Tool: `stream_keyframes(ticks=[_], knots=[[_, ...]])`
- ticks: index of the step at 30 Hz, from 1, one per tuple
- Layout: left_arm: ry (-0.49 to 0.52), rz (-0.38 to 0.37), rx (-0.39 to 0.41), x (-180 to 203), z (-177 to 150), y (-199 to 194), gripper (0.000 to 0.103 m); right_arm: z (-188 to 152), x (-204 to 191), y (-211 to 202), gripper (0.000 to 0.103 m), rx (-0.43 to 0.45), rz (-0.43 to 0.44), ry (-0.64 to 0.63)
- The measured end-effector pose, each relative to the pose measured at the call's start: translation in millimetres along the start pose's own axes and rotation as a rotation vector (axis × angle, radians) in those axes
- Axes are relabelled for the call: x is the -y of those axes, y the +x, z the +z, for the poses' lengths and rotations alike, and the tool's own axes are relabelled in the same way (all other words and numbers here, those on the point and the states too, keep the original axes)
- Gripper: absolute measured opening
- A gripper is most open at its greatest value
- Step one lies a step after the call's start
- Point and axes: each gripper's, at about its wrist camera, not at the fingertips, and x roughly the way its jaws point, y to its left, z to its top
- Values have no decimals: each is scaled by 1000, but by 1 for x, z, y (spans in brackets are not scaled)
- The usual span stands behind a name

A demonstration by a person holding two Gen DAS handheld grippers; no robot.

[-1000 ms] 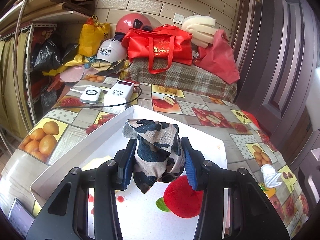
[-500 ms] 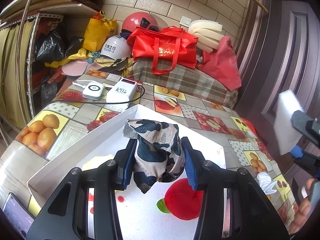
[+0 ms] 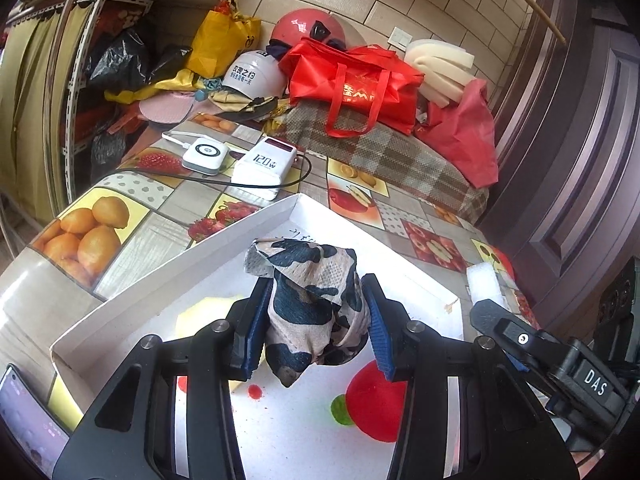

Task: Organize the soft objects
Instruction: 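Open the left tool to drop the cloth while the right tool drops the foam sheet into the box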

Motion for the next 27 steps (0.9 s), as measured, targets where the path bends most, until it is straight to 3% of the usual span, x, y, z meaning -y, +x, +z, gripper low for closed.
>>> stream_keyframes(ticks=[2,4,5,6,7,8,11,15,27], knots=[[2,-2,2,0,-1,0,44,-1,2,5,92,-9,-4,10],[5,4,8,0,-1,-1,51,-1,3,8,96,-20,13,19],[5,19,15,1,-1,-2,63,-1,3,8,103,-20,13,19],[1,33,25,1,-2,-4,71,-2,2,6,103,-9,13,17],[-4,46,40,0,-2,-6,88,-3,1,2,103,7,17,14],[1,71,61,1,-2,-8,92,-4,0,-1,103,18,15,8],[33,145,147,4,-2,-19,92,-5,-5,-9,103,43,12,-6],[16,118,204,2,-3,-29,92,-9,-13,-27,103,98,29,-27],[30,71,209,7,-3,-30,92,-12,-13,-96,103,351,37,-69]])
